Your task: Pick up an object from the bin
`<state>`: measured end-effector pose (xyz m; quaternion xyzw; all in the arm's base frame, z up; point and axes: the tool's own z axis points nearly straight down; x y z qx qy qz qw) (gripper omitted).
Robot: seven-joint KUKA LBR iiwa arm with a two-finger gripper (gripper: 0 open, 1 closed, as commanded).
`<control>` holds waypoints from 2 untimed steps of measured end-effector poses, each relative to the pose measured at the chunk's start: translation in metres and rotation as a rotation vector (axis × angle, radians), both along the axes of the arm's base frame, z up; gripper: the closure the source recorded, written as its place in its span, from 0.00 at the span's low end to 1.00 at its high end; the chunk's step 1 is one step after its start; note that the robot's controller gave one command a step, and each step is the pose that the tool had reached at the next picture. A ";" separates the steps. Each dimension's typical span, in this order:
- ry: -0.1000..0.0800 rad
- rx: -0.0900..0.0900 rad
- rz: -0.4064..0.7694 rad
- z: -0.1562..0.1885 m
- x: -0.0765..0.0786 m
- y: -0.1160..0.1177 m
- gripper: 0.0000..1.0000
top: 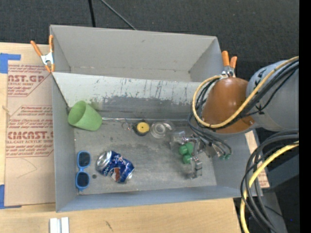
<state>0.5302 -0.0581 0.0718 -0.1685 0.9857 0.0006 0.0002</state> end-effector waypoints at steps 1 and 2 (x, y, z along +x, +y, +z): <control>-0.005 -0.003 0.063 -0.002 0.032 -0.047 0.00; 0.001 0.001 0.050 -0.002 0.012 -0.025 0.00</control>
Offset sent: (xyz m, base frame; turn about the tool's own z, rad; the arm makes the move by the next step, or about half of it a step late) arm 0.0301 -0.0444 -0.0018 -0.0670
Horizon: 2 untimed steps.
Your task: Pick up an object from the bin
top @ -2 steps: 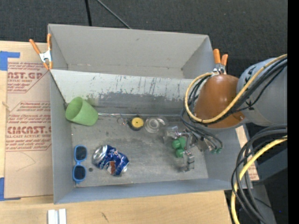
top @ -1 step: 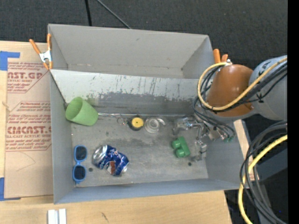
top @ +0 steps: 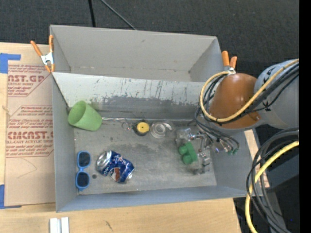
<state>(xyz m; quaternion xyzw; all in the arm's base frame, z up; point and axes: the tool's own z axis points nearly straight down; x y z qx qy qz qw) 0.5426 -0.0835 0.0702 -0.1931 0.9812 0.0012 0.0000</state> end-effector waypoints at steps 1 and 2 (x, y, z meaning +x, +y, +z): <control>-0.001 0.000 -0.001 0.000 0.001 -0.001 1.00; -0.012 -0.002 0.004 0.137 0.003 0.028 1.00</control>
Offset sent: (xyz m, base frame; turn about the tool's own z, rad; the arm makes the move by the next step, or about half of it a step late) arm 0.0000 0.0000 0.0000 0.0000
